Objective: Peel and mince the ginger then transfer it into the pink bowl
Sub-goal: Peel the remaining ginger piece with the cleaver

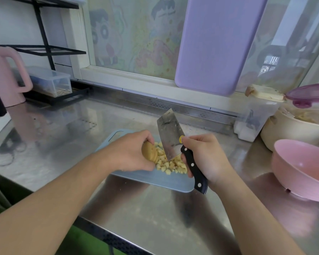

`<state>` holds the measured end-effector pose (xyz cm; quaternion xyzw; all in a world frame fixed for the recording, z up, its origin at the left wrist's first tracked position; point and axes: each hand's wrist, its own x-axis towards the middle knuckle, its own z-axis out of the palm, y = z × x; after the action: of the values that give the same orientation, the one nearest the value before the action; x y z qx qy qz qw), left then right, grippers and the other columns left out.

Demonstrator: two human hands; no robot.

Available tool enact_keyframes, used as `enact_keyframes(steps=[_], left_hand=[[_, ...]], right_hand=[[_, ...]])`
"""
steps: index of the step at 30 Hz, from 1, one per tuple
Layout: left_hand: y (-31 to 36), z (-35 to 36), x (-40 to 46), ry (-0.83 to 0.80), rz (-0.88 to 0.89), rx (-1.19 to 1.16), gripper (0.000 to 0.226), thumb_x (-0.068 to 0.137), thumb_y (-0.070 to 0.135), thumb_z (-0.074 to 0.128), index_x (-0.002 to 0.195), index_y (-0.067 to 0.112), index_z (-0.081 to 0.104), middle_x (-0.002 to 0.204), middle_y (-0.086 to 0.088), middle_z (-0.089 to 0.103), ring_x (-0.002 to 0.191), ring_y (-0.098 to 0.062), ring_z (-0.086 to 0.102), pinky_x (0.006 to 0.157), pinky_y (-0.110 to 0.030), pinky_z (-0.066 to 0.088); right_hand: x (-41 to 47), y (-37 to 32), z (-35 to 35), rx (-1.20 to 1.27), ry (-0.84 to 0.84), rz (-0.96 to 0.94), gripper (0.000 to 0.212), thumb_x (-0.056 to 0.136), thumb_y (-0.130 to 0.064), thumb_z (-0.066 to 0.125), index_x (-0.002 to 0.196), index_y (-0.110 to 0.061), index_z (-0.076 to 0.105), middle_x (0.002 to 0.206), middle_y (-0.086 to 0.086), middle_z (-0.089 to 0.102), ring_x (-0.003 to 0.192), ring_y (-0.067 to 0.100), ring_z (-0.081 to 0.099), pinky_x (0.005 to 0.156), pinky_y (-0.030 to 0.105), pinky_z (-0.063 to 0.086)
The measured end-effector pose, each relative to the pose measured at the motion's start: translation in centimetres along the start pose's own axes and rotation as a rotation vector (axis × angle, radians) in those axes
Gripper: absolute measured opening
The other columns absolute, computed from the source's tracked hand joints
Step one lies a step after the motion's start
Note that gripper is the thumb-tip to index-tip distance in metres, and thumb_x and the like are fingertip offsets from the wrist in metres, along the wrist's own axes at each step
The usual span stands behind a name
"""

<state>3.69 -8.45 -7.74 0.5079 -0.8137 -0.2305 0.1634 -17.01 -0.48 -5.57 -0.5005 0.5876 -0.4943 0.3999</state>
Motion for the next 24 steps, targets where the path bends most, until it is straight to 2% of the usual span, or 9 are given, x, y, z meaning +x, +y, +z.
enact_keyframes(steps=[3,7,13,15,19,22,24], left_hand=[[-0.7,0.0,-0.3,0.034,0.025,-0.062,0.057,0.067,0.041,0.086,0.114,0.049,0.055,0.103,0.020,0.064,0.081,-0.004,0.063,0.078,-0.033,0.058],[-1.7,-0.1,-1.1,0.085,0.077,-0.123,0.050,0.069,0.043,0.089,0.110,0.049,0.063,0.106,0.018,0.068,0.083,-0.005,0.066,0.081,-0.034,0.059],[-3.1,-0.4,-2.3,0.147,0.064,-0.171,0.048,0.067,0.042,0.094,0.105,0.046,0.064,0.091,0.020,0.069,0.078,-0.004,0.069,0.080,-0.036,0.062],[-3.8,-0.5,-2.6,0.172,0.057,-0.164,0.050,0.066,0.047,0.092,0.106,0.047,0.062,0.096,0.019,0.068,0.083,-0.004,0.069,0.083,-0.039,0.061],[-4.8,-0.7,-3.6,0.209,0.045,-0.112,0.051,0.069,0.052,0.091,0.109,0.049,0.059,0.104,0.025,0.063,0.092,0.001,0.061,0.086,-0.033,0.056],[-5.2,-0.7,-4.4,0.223,0.031,-0.123,0.047,0.073,0.049,0.090,0.108,0.044,0.059,0.109,0.026,0.065,0.102,0.004,0.060,0.089,-0.030,0.053],[-5.5,-0.6,-4.8,0.241,0.020,-0.144,0.043,0.075,0.045,0.090,0.106,0.040,0.061,0.110,0.028,0.065,0.109,0.010,0.058,0.089,-0.023,0.048]], right_hand=[[-0.1,0.0,0.0,-0.014,0.005,0.003,0.047,0.105,-0.015,0.057,0.059,-0.007,0.053,0.060,0.020,0.054,0.035,0.024,0.043,0.038,0.026,0.038],[-0.1,0.0,0.1,-0.023,0.004,0.005,0.045,0.104,-0.016,0.057,0.061,-0.007,0.053,0.061,0.021,0.055,0.035,0.024,0.043,0.039,0.025,0.038],[-0.3,-0.1,0.2,-0.010,-0.007,0.010,0.045,0.105,-0.018,0.058,0.061,-0.007,0.055,0.061,0.020,0.055,0.038,0.023,0.042,0.039,0.026,0.039],[-0.4,-0.1,0.2,-0.015,-0.009,0.009,0.045,0.104,-0.017,0.058,0.061,-0.007,0.054,0.060,0.020,0.055,0.037,0.024,0.043,0.039,0.026,0.039],[-0.8,-0.5,0.6,-0.035,-0.023,-0.003,0.046,0.105,-0.017,0.058,0.060,-0.007,0.053,0.060,0.020,0.056,0.035,0.024,0.045,0.039,0.027,0.039],[-1.1,-0.5,1.1,-0.065,-0.043,-0.010,0.048,0.106,-0.019,0.057,0.059,-0.006,0.052,0.059,0.020,0.056,0.034,0.024,0.045,0.040,0.027,0.038],[-1.2,-0.4,1.5,-0.094,-0.051,-0.007,0.049,0.106,-0.021,0.056,0.059,-0.006,0.051,0.059,0.019,0.056,0.034,0.025,0.045,0.041,0.026,0.038]])
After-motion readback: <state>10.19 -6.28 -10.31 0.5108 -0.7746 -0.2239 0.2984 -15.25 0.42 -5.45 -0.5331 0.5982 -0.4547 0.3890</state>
